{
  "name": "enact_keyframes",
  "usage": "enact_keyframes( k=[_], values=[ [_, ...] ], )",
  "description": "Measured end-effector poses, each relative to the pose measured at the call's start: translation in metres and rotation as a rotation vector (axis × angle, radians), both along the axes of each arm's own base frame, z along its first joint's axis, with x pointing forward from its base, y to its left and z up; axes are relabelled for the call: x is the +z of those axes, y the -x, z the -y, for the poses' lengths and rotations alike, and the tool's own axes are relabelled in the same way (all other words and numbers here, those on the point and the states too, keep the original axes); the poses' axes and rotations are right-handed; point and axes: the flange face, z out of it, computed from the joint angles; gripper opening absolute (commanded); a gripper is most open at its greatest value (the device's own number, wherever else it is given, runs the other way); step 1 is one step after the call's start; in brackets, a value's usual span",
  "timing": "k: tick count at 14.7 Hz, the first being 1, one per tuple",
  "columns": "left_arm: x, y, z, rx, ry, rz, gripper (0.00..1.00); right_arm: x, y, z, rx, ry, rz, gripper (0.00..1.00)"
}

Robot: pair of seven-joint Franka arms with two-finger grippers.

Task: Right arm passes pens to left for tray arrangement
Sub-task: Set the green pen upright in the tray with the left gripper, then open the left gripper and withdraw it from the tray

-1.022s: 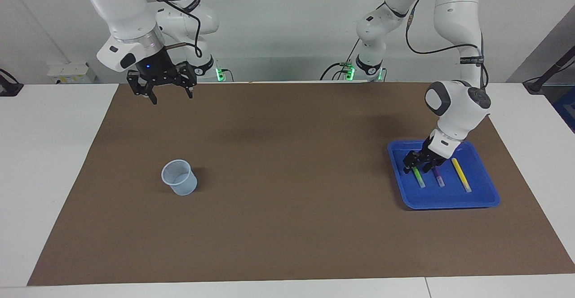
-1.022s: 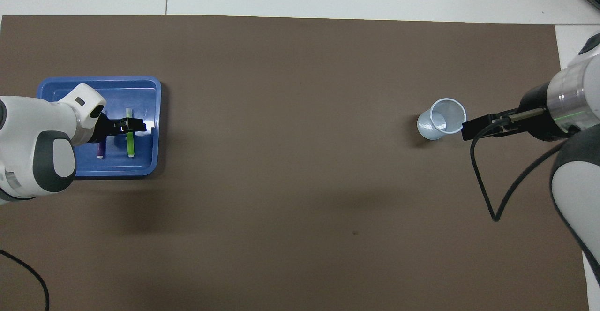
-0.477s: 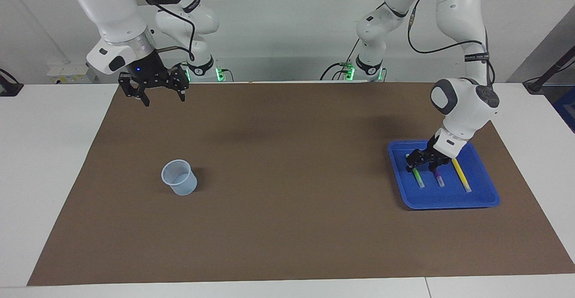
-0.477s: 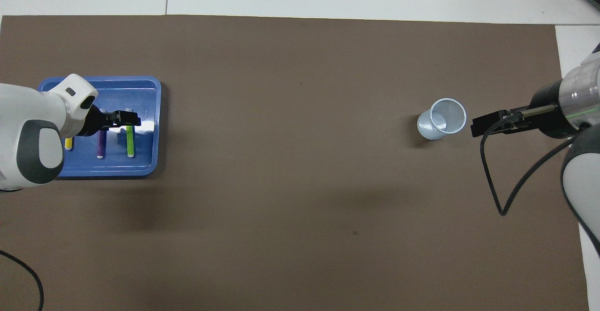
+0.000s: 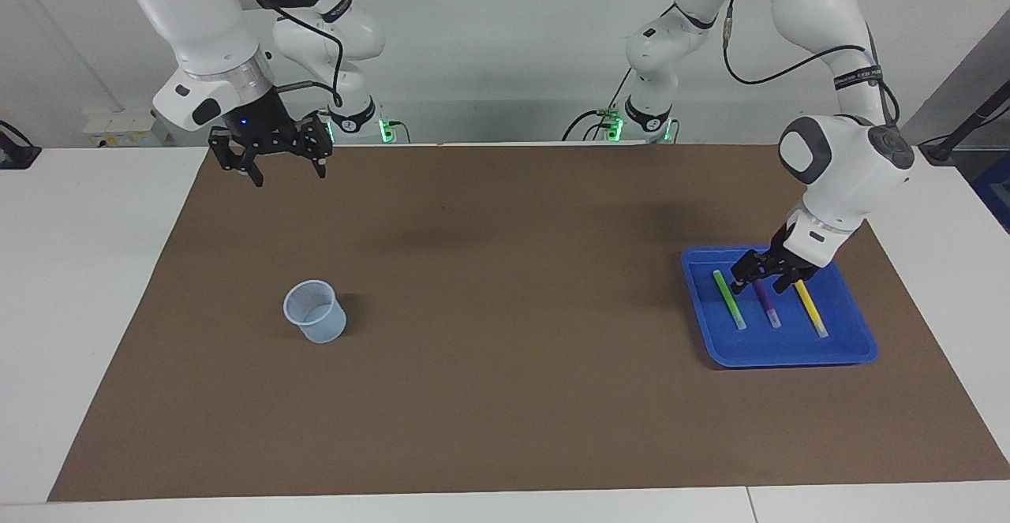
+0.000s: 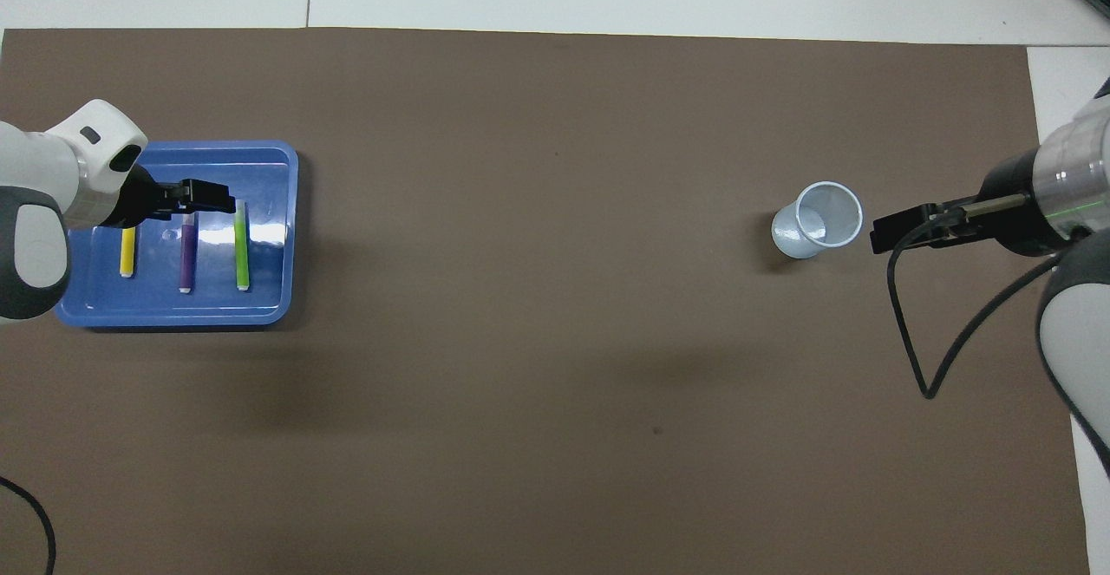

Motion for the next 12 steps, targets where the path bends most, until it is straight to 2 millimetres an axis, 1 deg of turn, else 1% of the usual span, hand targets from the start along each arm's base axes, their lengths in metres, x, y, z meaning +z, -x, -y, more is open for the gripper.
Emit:
enact_keyframes(
  k=[3,8,10,12],
  values=[
    [0.022,-0.006,-0.003,-0.025,-0.036,-0.008,1.00,0.000,0.000,0.000,0.000,0.000,0.000,1.00],
    [0.036,-0.009,-0.004,-0.028,-0.043,-0.007,1.00,0.000,0.000,-0.001,0.001,0.000,0.001,1.00],
    [0.052,-0.009,-0.005,-0.033,-0.055,-0.018,1.00,0.000,0.000,-0.001,0.001,0.000,0.001,1.00],
    [0.076,-0.006,-0.001,-0.044,-0.069,-0.034,1.00,0.000,0.000,-0.001,0.001,0.000,0.002,1.00]
  ],
)
